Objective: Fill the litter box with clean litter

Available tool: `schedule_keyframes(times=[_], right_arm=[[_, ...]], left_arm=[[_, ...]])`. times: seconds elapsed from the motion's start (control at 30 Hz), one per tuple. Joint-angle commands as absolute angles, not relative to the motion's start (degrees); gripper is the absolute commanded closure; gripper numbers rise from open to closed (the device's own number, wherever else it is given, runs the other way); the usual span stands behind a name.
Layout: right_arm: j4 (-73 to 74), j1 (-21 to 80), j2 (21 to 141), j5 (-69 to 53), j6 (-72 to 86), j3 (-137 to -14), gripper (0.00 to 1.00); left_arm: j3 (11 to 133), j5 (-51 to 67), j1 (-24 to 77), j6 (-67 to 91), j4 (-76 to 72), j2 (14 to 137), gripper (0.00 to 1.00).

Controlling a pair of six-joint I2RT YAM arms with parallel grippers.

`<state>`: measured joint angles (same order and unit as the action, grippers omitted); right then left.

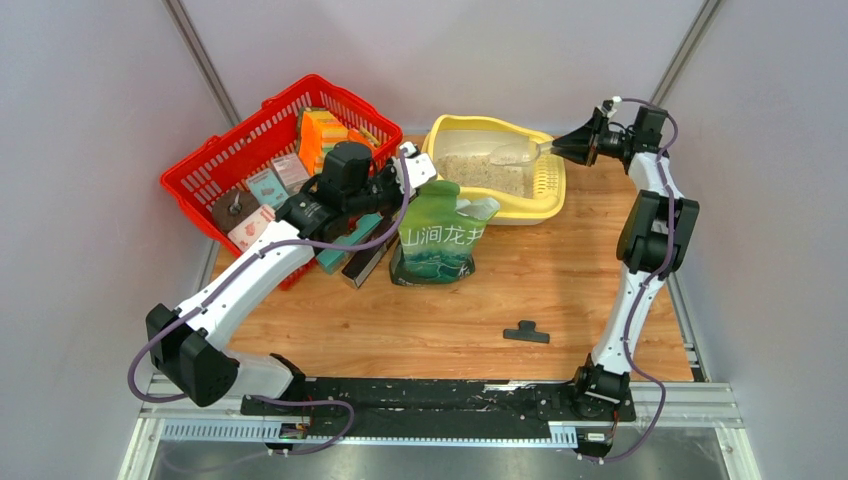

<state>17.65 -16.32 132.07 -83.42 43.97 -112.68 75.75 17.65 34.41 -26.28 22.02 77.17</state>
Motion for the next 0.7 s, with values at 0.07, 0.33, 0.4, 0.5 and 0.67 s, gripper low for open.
schedule_keyframes(times=[0.07, 0.33, 0.4, 0.5, 0.67], right_arm=[[-10.6, -18.2, 134.3, -78.4, 61.2, -118.5, 1.0], [3.5, -19.5, 134.2, -72.7, 49.1, -122.7, 1.0], [12.2, -19.9, 133.8, -70.0, 41.8, -124.1, 1.0], [19.6, -20.0, 133.0, -67.0, 35.1, -125.7, 1.0], [25.0, -20.3, 130.3, -59.6, 28.7, -126.4, 1.0]], left_arm=[[79.4, 17.5, 34.1, -26.8, 21.2, 76.6, 1.0], [79.0, 19.2, 34.0, -25.7, 21.1, 76.1, 1.0], [78.8, 19.3, 33.9, -25.4, 20.8, 75.9, 1.0], [78.4, 19.5, 34.0, -25.2, 20.6, 75.7, 1.0], [77.0, 20.4, 34.0, -24.0, 19.8, 74.8, 1.0]])
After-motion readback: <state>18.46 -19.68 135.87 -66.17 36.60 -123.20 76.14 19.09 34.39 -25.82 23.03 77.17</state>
